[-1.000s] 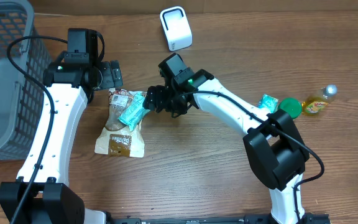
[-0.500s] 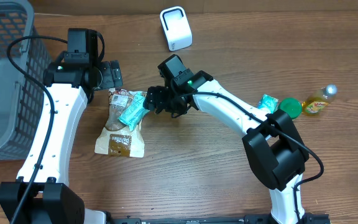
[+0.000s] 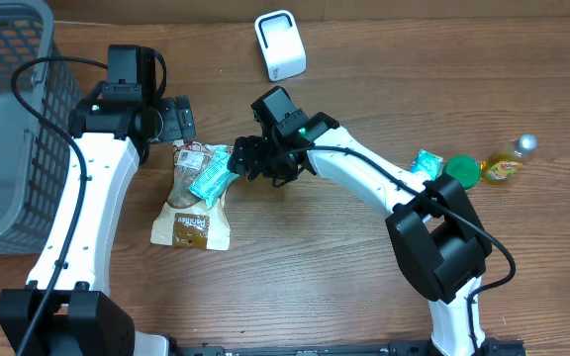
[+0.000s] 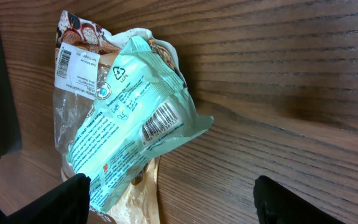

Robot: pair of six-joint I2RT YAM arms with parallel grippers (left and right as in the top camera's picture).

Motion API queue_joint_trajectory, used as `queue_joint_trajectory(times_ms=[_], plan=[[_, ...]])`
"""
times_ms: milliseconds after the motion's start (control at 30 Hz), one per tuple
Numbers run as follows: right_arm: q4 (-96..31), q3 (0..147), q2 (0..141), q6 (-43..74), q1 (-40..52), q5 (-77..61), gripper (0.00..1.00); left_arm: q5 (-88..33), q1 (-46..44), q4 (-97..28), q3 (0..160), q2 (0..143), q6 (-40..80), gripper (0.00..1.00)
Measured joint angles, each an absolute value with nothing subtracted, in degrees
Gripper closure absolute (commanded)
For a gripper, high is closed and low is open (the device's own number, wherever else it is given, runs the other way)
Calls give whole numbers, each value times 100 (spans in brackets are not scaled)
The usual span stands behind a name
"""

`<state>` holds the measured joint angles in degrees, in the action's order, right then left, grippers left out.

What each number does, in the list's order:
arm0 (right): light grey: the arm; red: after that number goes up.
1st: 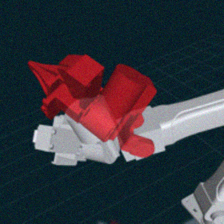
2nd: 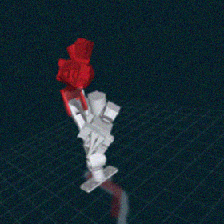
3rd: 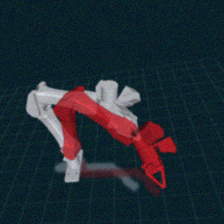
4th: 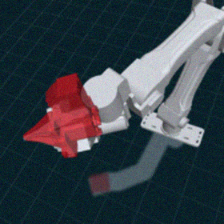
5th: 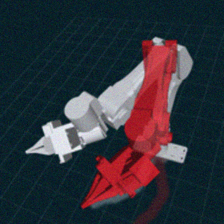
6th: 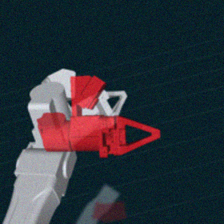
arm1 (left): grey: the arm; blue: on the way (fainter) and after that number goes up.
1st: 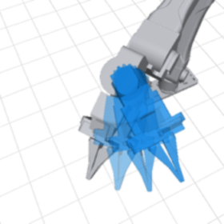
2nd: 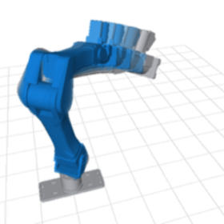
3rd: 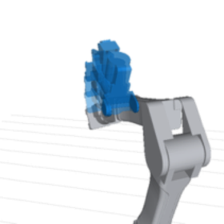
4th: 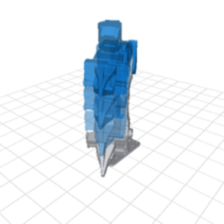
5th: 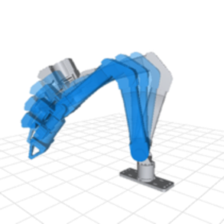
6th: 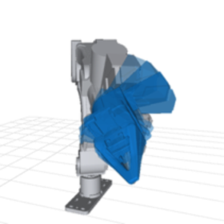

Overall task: Scan the item barcode
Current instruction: 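Lower the right gripper onto the mint-green wrapped snack bag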

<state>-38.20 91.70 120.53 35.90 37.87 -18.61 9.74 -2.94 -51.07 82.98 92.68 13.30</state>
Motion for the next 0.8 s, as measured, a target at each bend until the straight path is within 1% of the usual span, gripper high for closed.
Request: queue_joint_trajectory(times_ms=[167,300,367,800], plan=[[-3811,9170,12053,3601,3787,-1861,20,974,-294,-5107,8298,9268,1330,1],[-3743,9170,12053,3802,3787,-1861,28,974,-294,-5107,8298,9268,1330,0],[-3734,9170,12051,3970,3787,-1861,31,974,-294,-5107,8298,9268,1330,1],[-3732,9170,12051,5054,3999,-1752,32,974,-294,-5107,8298,9268,1330,0]])
